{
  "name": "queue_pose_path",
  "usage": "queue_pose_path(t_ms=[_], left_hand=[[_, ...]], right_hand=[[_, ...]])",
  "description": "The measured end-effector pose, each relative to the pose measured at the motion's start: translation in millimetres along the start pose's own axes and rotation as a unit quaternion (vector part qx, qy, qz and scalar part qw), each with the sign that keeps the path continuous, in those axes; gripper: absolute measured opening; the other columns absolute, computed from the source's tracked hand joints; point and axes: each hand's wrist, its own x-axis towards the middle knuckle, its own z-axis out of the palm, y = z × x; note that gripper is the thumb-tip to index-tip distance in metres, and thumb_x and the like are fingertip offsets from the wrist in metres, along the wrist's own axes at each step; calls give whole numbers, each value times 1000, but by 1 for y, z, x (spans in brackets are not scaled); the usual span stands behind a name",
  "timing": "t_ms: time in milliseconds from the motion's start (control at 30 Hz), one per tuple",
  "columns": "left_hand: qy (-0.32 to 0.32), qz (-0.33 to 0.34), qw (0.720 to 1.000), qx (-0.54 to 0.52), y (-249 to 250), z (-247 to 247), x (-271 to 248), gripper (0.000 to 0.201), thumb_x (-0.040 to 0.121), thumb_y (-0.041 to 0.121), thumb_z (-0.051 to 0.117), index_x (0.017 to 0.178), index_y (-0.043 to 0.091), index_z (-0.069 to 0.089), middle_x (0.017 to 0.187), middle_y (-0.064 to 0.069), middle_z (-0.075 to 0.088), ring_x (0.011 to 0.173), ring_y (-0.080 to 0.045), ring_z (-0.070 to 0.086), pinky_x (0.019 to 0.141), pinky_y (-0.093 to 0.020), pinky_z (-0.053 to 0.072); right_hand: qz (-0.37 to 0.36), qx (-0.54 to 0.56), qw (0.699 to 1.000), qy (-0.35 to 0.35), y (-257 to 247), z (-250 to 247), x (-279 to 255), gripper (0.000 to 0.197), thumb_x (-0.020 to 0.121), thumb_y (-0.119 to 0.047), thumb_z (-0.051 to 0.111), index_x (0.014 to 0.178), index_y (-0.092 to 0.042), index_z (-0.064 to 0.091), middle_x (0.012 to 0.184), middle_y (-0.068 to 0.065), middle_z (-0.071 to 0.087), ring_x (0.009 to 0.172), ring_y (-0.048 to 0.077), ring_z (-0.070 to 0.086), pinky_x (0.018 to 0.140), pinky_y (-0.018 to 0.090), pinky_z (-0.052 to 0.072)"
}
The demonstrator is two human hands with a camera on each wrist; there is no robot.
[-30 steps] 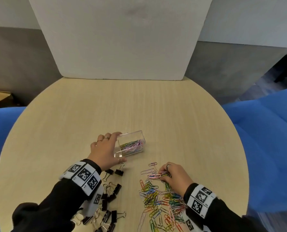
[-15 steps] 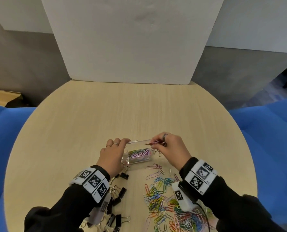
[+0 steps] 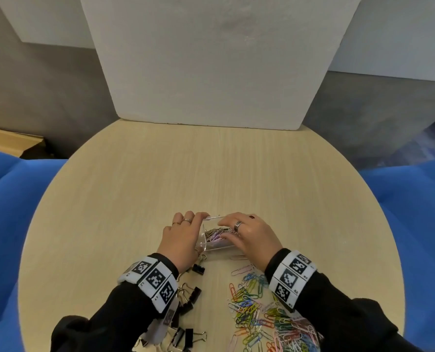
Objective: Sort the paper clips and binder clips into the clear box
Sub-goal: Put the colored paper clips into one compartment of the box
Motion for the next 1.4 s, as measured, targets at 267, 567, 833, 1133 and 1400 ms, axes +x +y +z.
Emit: queue_pose_path(t_ms=[267,567,833,1133,1400], left_hand=[[3,-4,1000,-4,1,2,0,72,84,25,61,141,28,17,131,4,38,122,-20,31,91,-36,40],[9,1,1000,7,0,4,1,71,85,26,60,141,28,17,131,4,37,121,-20,32,91,-34,40],[12,-2,1000,14,0,3,1,72,83,26,62,140,28,18,130,4,38,121,-19,33,90,-34,41],[12,-1,1000,12,0,4,1,72,84,26,62,141,27,17,132,3,37,122,-21,32,91,-35,40],[15,-3,1000,14,0,5,3,74,83,24,63,141,28,17,131,3,37,122,-21,33,91,-35,40]], right_hand=[[-23,-283,941,-187,4,6,2,24,71,-51,67,78,-29,73,69,-13,68,84,12,58,79,38,23],[62,-120,970,-201,-11,12,8,37,92,-21,45,127,-29,48,123,-8,59,110,17,50,96,40,16],[54,-206,946,-243,-18,12,15,29,95,-23,38,115,-18,59,117,-2,58,110,21,48,96,45,20],[35,-221,943,-245,-12,6,4,27,94,-19,42,113,-18,60,114,0,60,109,22,50,97,43,23],[93,-99,969,-208,-8,-2,10,37,93,-31,45,130,-25,48,130,-7,51,120,13,41,98,35,19]])
